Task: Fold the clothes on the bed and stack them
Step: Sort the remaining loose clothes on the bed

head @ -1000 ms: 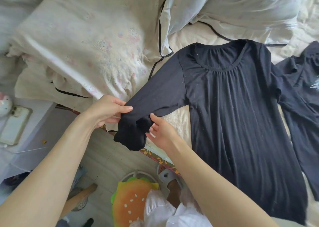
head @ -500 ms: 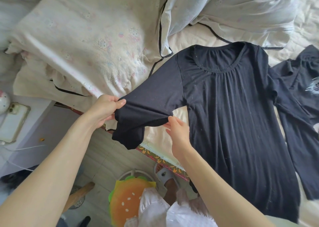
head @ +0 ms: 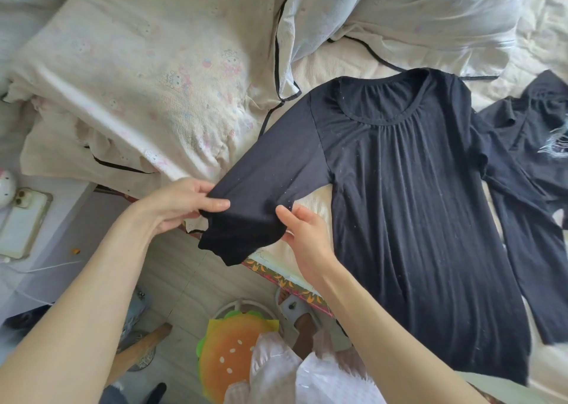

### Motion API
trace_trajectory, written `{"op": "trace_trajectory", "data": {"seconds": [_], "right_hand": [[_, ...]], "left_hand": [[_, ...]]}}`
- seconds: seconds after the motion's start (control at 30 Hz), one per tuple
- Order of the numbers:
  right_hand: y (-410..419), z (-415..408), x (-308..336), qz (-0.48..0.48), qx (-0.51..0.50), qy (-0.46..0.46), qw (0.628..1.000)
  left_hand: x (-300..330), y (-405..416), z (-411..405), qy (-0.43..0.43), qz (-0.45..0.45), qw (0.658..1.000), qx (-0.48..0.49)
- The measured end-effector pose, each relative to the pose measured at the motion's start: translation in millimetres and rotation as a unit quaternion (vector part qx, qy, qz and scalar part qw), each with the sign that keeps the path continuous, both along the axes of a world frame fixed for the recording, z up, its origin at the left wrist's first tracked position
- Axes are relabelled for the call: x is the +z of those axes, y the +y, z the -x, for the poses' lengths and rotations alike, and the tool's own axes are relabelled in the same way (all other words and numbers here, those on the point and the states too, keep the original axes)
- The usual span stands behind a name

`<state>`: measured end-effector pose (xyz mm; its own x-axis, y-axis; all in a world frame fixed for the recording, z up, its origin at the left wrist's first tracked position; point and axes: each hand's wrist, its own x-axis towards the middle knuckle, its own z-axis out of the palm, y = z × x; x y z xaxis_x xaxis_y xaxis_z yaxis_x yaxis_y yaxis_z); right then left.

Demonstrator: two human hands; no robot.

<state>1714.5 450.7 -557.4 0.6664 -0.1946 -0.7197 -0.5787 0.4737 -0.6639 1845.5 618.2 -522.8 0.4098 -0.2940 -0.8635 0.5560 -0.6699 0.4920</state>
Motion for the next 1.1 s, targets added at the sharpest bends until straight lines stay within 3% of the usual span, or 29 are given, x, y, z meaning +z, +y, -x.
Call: {"op": "trace_trajectory", "data": {"seconds": [0.1, 0.17, 0.3, 0.43, 0.57, 0.67, 0.83, 0.93, 1.03, 1.1], "right_hand": [[-4.4, 1.5, 0.0, -0.048, -0.026, -0.007, 0.998], [-7.1, 1.8, -2.0, -0.074, -0.047, 0.000, 0.996], [-6.8, 3.7, -4.5, -0.104, -0.073, 0.056, 0.990], [-3.9, 3.1, 0.0, -0.161, -0.074, 0.072, 0.982], [-16.9, -1.0, 14.2, -0.222, -0.092, 0.036, 0.970], [-42.7, 5.9, 27.8, -0.177, -0.089, 0.025, 0.980], [-107.1, 47.8, 39.1, -0.118, -0.137, 0.012, 0.983], [-158.2, 77.0, 32.7, -0.128, -0.183, 0.039, 0.974], [-201.6, 100.7, 11.8, -0.084, -0.181, 0.091, 0.976], [-222.7, 111.9, -5.3, -0.028, -0.150, 0.131, 0.979]], "left_hand": [[-15.5, 12.2, 18.5, 0.008, -0.055, 0.997, -0.059], [-23.0, 19.5, 29.5, -0.013, -0.045, 0.998, -0.051], [-22.5, 27.1, 34.1, -0.103, 0.039, 0.992, 0.062], [-5.1, 16.6, 24.8, -0.256, 0.019, 0.958, 0.131], [32.2, -20.3, 16.4, -0.374, 0.007, 0.924, 0.082], [59.9, -69.4, 19.8, -0.414, -0.001, 0.910, 0.029], [72.4, -182.7, 47.9, -0.420, 0.056, 0.905, -0.039], [54.0, -249.7, 76.2, -0.334, 0.092, 0.929, -0.131], [14.7, -281.4, 106.7, -0.258, 0.074, 0.934, -0.236], [-13.2, -277.8, 117.7, -0.273, 0.026, 0.932, -0.239]]}}
